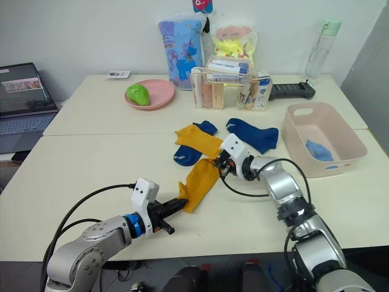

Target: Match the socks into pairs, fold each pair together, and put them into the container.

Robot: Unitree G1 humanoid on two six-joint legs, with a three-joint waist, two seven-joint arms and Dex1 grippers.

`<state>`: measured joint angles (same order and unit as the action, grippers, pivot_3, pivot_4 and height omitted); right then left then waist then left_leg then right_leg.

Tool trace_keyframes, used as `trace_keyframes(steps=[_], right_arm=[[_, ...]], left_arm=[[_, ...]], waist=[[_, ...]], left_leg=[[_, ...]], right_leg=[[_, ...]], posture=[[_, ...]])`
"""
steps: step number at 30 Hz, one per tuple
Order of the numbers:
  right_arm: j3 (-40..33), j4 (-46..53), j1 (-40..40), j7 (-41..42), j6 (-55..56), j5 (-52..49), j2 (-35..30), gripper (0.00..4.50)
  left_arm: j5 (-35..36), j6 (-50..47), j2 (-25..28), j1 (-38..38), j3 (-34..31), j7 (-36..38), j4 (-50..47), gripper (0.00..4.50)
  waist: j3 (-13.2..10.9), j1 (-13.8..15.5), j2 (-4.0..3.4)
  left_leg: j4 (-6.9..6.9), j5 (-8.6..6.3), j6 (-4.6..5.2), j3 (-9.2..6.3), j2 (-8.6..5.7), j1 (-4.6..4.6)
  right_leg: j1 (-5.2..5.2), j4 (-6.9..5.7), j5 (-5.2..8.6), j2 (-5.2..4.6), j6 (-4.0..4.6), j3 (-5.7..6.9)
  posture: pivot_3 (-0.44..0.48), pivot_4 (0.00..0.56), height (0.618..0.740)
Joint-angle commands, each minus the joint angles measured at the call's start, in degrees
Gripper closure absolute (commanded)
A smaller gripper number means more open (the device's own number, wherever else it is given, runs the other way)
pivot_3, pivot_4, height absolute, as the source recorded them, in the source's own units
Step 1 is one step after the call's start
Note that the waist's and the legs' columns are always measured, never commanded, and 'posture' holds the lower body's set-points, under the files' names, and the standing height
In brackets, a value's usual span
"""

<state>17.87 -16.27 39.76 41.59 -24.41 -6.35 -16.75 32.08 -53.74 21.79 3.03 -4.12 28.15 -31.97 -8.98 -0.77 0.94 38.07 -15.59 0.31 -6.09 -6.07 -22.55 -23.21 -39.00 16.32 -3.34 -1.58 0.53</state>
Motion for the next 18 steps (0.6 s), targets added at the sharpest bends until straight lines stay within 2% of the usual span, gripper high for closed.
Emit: trace_keyframes(steps=[1,4,9,11,12,15,18], right_arm=[[-0.35,-0.35,1.75,1.72,3.01,0.74,0.41,4.48],[-1.31,-0.44,1.64,2.35,3.60,0.60,0.39,3.86],[-3.23,1.95,0.44,2.70,4.79,0.00,-0.67,2.12],[-3.87,4.11,-0.56,3.38,5.19,-0.34,-1.72,1.42],[-4.13,6.64,-1.78,5.45,5.49,-1.36,-3.05,1.12],[-4.35,15.14,-5.51,12.34,3.46,-5.50,-6.97,1.12],[-2.70,21.05,-8.75,18.00,2.79,-7.24,-11.13,1.12]], left_arm=[[4.15,-1.54,0.03,1.96,-0.19,0.06,-5.34,4.48],[5.30,-1.05,0.94,3.53,-0.63,0.41,-6.54,3.88],[9.20,-2.18,4.68,4.33,-2.19,2.61,-7.97,2.26],[11.75,-2.97,7.65,4.83,-3.54,5.08,-8.37,1.62],[13.23,-3.20,10.84,4.84,-5.21,7.98,-8.15,1.36],[15.03,-2.22,19.30,2.43,-10.14,14.93,-3.63,1.36],[12.38,1.81,23.31,-2.93,-10.86,17.46,3.48,1.36]], waist=[[0.00,-0.03,0.00],[0.00,-0.05,-0.01],[0.00,-0.02,-0.01],[0.00,-0.02,-0.01],[0.00,-0.04,-0.01],[-0.01,0.23,-0.02],[-0.04,0.47,-0.07]], left_leg=[[0.00,0.00,0.00,0.00,0.00,0.00],[-0.02,0.00,-0.01,0.00,0.02,0.01],[-0.01,0.00,-0.01,0.00,0.02,0.02],[-0.02,0.00,-0.01,0.00,0.02,0.03],[-0.03,-0.01,-0.01,-0.01,0.03,0.02],[-0.07,-0.01,-0.02,-0.02,0.05,0.01],[-0.07,-0.02,-0.02,-0.04,0.07,0.04]], right_leg=[[0.00,0.01,0.00,0.00,0.00,0.00],[-0.01,0.00,0.00,0.01,0.00,0.00],[0.00,-0.01,0.00,0.02,0.01,-0.01],[0.00,-0.01,0.00,0.02,0.01,-0.02],[-0.01,-0.01,0.00,0.02,0.02,-0.01],[-0.02,0.00,0.03,0.04,0.06,0.00],[0.02,0.02,0.04,0.07,0.09,0.02]], posture=[[0.000,0.150,0.740],[0.000,0.150,0.740],[0.000,0.150,0.740],[0.000,0.150,0.740],[0.000,0.150,0.740],[0.000,0.150,0.740],[0.000,0.150,0.740]])
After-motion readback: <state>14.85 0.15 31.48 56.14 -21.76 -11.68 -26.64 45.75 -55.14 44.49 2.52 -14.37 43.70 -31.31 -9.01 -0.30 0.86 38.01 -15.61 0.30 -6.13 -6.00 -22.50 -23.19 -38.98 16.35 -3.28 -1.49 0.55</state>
